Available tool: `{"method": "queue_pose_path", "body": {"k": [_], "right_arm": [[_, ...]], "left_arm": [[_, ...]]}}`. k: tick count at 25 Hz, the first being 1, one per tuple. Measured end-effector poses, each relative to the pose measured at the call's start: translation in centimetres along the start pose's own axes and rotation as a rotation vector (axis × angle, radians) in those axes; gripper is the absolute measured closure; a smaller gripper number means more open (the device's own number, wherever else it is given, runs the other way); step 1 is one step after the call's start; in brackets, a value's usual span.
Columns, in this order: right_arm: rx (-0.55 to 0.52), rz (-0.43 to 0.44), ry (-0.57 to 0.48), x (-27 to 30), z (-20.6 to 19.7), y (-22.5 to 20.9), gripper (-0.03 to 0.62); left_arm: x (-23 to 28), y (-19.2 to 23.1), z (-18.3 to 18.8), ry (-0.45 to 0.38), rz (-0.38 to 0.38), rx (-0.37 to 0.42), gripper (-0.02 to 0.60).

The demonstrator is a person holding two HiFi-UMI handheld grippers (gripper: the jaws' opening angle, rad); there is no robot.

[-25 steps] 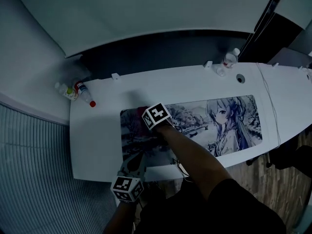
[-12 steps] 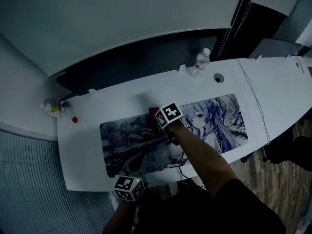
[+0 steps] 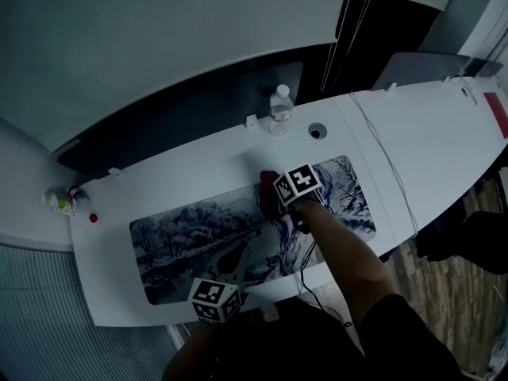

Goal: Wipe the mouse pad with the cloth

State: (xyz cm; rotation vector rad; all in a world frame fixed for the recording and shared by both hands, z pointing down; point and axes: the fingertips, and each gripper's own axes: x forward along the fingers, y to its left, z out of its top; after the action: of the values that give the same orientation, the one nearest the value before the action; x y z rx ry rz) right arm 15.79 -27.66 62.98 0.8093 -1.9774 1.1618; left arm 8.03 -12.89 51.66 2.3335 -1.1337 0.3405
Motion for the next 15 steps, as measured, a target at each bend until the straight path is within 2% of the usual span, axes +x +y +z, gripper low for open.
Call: {"method": "queue_pose_path", "body": {"k": [9,15], "right_arm": [[0.097,-0.114,-0.053,-7.8,-1.4,-13.0,0.485],[0.127,-0.134,-0.062,-10.6,-2.1,-17.3,0.485]], "left_arm": [[5.9,-4.5,1.3,0.034,-0.085,0.054,0.575],[6.7,-4.8,2.1,0.037,-0.074,0.063,0.575]]}}
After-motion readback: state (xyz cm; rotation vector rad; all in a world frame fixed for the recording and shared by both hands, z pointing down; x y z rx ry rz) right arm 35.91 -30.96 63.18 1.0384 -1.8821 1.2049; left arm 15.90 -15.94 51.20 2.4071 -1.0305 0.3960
